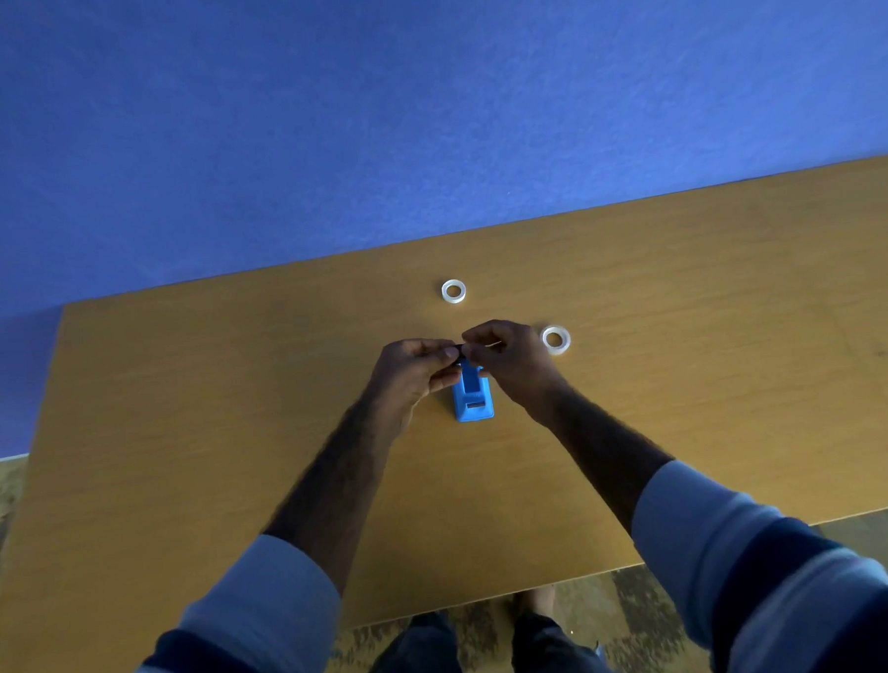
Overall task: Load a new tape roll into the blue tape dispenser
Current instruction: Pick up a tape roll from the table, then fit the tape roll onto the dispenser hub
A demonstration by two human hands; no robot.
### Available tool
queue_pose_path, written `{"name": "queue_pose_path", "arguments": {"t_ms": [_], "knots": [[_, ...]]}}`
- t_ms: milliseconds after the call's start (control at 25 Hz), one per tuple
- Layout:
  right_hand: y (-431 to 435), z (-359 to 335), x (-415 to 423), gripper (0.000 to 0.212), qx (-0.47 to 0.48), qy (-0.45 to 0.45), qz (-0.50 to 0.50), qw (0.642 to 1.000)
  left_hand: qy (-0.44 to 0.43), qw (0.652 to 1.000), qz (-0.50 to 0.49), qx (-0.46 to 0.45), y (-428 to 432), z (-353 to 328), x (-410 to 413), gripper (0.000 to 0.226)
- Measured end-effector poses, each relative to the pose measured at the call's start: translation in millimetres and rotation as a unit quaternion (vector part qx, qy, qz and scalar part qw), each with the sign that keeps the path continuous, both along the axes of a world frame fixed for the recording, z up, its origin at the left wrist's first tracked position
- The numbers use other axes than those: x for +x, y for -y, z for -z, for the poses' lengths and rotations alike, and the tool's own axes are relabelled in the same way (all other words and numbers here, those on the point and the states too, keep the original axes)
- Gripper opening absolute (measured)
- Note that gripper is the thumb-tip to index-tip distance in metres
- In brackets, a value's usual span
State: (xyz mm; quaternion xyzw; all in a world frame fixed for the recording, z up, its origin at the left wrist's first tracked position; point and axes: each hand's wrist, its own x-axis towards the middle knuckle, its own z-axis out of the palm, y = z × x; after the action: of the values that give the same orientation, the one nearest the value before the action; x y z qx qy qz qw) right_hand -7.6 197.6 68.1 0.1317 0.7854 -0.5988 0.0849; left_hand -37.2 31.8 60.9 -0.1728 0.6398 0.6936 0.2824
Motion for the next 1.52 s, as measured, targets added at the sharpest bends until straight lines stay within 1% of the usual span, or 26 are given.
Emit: {"name": "queue_pose_path", "arguments": {"t_ms": [80,120,200,240,320,400,480,600,760,880,960,1080,1160,1280,1360,1440,1520], "knots": [[-9,10,-7,0.013,0.050,0.002,0.042,0.998,0.009,1.000,-0.018,-0.003,2,0,-1,0.015],[-18,15,-11,0.013,0.100,0.001,0.066,0.993,0.008,1.000,-0.026,-0.002,3,0,-1,0.012],[-40,26,-19,0.015,0.221,0.013,0.090,0.971,-0.002,1.000,-0.031,0.000,5,-1,-2,0.011],[-53,31,-20,0.018,0.274,0.027,0.084,0.958,-0.008,1.000,-0.028,0.000,5,-2,-2,0.012],[-74,38,-23,0.032,0.354,0.076,0.037,0.932,-0.012,1.000,-0.017,-0.002,5,-3,-3,0.016],[-86,42,-24,0.046,0.405,0.113,-0.015,0.907,-0.009,1.000,-0.012,-0.004,5,-3,-3,0.017],[-89,44,-26,0.049,0.439,0.111,-0.024,0.891,-0.006,1.000,-0.012,-0.013,5,-3,-4,0.018],[-90,45,-28,0.042,0.450,0.105,-0.016,0.887,0.000,0.999,-0.012,-0.032,4,-3,-4,0.016],[-90,47,-23,0.039,0.475,0.099,-0.009,0.874,-0.002,0.999,-0.010,-0.035,3,-6,-5,0.012],[-90,48,-22,0.049,0.472,0.093,0.014,0.877,0.001,0.999,-0.005,-0.040,3,-7,-5,0.017],[-91,47,-22,0.056,0.466,0.106,0.005,0.878,0.004,0.999,0.004,-0.052,2,-8,-3,0.023],[-94,47,-23,0.049,0.477,0.113,-0.037,0.871,0.005,0.998,0.013,-0.066,1,-10,-1,0.027],[-95,47,-23,0.044,0.474,0.110,-0.031,0.873,-0.002,0.998,0.012,-0.062,0,-10,1,0.027],[-95,47,-19,0.043,0.448,0.110,-0.029,0.887,-0.008,0.998,0.018,-0.060,1,-11,3,0.027],[-93,48,-14,0.049,0.421,0.103,-0.029,0.901,-0.014,0.998,0.018,-0.058,1,-12,3,0.024],[-85,44,-13,0.055,0.359,0.087,-0.002,0.929,-0.020,0.998,0.013,-0.052,-1,-12,2,0.017],[-72,36,-13,0.054,0.277,0.056,0.024,0.959,-0.026,0.999,0.006,-0.039,-3,-11,2,0.012]]}}
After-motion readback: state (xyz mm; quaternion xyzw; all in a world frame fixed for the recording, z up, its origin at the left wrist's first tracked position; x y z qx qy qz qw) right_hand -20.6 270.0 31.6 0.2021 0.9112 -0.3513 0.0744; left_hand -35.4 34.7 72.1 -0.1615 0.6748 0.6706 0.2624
